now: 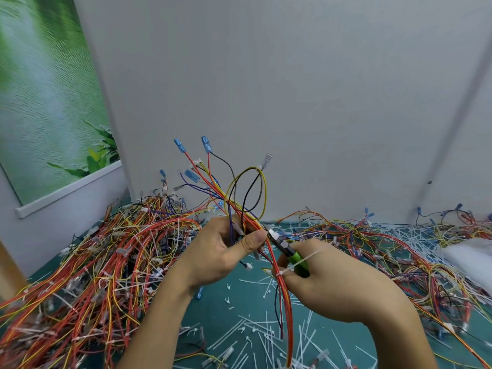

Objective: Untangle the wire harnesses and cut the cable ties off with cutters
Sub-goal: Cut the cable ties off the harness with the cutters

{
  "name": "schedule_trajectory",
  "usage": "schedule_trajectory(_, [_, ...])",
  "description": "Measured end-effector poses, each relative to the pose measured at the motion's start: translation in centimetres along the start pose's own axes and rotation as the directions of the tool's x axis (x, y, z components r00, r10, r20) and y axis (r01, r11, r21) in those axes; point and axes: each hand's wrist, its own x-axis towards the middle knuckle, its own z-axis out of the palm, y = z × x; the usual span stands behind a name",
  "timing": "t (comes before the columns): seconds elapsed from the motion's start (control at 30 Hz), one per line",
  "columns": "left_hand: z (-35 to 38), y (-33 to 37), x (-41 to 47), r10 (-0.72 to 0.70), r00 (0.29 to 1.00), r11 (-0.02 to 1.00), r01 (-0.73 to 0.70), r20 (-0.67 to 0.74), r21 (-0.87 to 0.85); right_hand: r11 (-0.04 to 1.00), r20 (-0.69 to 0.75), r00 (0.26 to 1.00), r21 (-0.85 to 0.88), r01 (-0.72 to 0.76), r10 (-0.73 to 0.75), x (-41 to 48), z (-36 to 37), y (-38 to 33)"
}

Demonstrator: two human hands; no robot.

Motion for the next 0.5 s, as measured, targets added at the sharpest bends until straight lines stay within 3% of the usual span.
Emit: schedule_trajectory(0.5, [-0.06,0.46,-0.09,0.014,1.0,1.0,-0.015,0.01,0.012,0.999,-0.013,1.0,-0.027,-0.02,0.019,-0.28,-0.22,-0.16])
